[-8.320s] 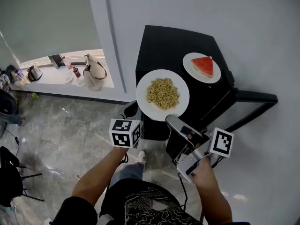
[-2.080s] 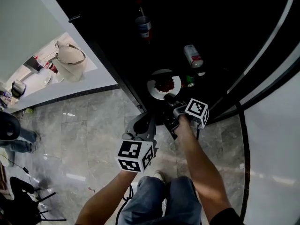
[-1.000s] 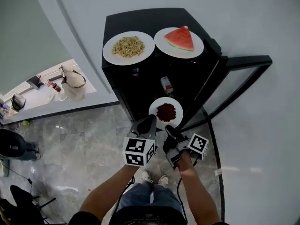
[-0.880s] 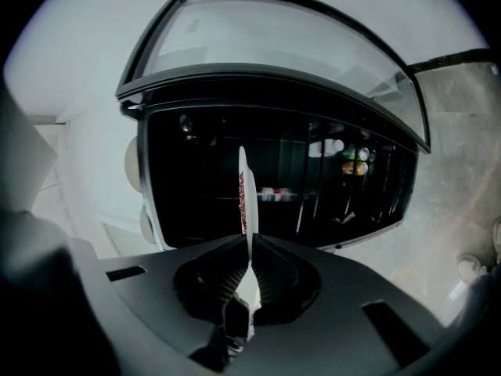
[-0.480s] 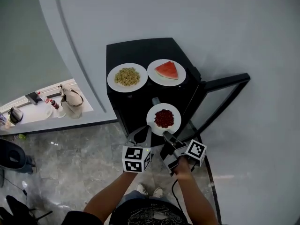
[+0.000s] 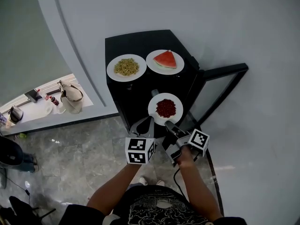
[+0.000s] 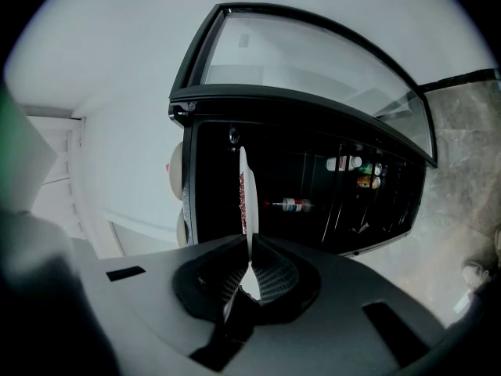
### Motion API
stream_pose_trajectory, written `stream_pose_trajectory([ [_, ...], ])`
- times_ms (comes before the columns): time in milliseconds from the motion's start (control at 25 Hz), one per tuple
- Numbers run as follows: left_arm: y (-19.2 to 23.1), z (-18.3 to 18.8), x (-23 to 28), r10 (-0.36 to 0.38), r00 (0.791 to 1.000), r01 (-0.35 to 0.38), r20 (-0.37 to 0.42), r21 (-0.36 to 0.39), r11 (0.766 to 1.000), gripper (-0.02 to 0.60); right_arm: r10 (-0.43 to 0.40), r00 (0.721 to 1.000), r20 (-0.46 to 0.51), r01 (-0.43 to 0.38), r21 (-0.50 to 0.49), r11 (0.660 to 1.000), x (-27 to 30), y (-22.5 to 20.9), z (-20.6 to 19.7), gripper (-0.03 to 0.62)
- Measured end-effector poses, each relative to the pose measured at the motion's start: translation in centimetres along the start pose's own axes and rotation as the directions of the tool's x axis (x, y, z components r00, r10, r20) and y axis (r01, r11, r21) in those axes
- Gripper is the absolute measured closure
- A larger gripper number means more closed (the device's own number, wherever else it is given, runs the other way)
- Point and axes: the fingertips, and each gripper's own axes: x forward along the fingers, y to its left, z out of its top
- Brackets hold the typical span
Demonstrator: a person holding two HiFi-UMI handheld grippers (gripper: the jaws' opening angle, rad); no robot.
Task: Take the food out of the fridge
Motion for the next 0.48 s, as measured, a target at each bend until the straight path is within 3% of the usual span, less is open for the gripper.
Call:
stream_pose_trajectory([
  [480, 0.11, 0.33, -0.43, -0.004, 1.0, 0.004, 0.003, 0.01, 1.0, 0.58, 0.014, 1.0, 0.007, -0.014, 0.0, 1.0, 0.08, 0.54, 0.07, 0.583],
])
